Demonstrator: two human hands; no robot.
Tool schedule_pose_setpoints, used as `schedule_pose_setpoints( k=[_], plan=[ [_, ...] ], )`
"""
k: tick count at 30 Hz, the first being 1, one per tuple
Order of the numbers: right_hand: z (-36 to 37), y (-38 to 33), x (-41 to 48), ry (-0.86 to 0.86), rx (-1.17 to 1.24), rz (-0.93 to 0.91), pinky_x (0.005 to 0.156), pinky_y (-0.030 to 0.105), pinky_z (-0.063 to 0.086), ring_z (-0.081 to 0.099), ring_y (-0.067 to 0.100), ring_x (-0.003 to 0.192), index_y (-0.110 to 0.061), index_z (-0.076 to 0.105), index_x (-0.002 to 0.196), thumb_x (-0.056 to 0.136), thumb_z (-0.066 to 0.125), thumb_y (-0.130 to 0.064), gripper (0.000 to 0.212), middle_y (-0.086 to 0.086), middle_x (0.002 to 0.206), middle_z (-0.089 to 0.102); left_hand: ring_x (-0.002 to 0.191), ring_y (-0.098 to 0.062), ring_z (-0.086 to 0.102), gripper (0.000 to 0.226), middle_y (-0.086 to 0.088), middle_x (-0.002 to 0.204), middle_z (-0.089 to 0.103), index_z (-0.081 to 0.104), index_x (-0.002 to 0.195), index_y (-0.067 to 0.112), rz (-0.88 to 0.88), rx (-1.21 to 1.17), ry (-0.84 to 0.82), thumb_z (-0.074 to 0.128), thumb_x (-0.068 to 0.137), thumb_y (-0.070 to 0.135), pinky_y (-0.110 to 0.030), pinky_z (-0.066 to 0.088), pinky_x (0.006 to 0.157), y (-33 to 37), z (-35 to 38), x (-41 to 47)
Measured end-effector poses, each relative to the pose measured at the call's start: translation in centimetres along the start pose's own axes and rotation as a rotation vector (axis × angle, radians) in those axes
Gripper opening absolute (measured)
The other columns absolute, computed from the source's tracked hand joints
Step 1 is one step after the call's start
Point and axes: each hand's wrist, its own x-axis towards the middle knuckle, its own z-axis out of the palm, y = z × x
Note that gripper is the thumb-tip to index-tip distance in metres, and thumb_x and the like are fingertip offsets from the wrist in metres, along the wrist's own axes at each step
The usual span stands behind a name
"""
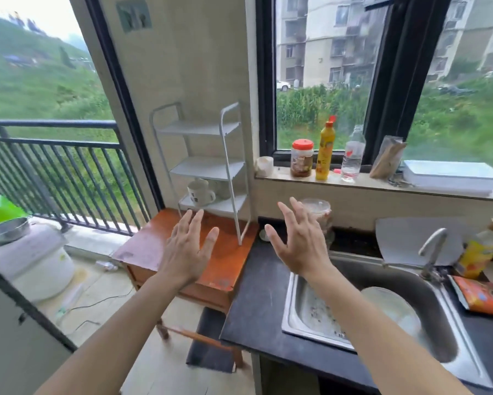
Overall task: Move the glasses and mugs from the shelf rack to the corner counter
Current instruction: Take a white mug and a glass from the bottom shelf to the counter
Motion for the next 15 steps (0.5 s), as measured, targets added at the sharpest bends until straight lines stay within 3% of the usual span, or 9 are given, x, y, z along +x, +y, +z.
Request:
schedule_pose_setpoints(
  k=[6,15],
  plan=[
    [7.0,-3.2,10.0,-0.094,0.081,-0.042,0.1,0.044,0.048,0.04,0.028,0.143,-0.014,0.046,0.147,0.1,0.046,-0.053,0.061,0.012,0.154,0.044,0.153,-0.02,0.012,0.067,-0.005,0.166,0.017,0.022,0.157,0.021,-0.065,-0.007,0.028,0.032,0.1,0.056,-0.046,0.017,0.121,-6.0,-0.5,8.4],
    [18.3,-7.6,17.9,-0.2,0.074,0.01,0.098,0.043,0.05,0.048,0.023,0.135,-0.018,0.052,0.141,0.102,0.04,-0.05,0.052,0.003,0.144,0.053,0.152,-0.021,0.015,0.065,-0.005,0.164,0.021,0.024,0.156,0.018,-0.028,-0.131,-0.064,0.035,0.101,0.052,-0.043,0.016,0.123,-16.8,3.2,20.4]
  ],
)
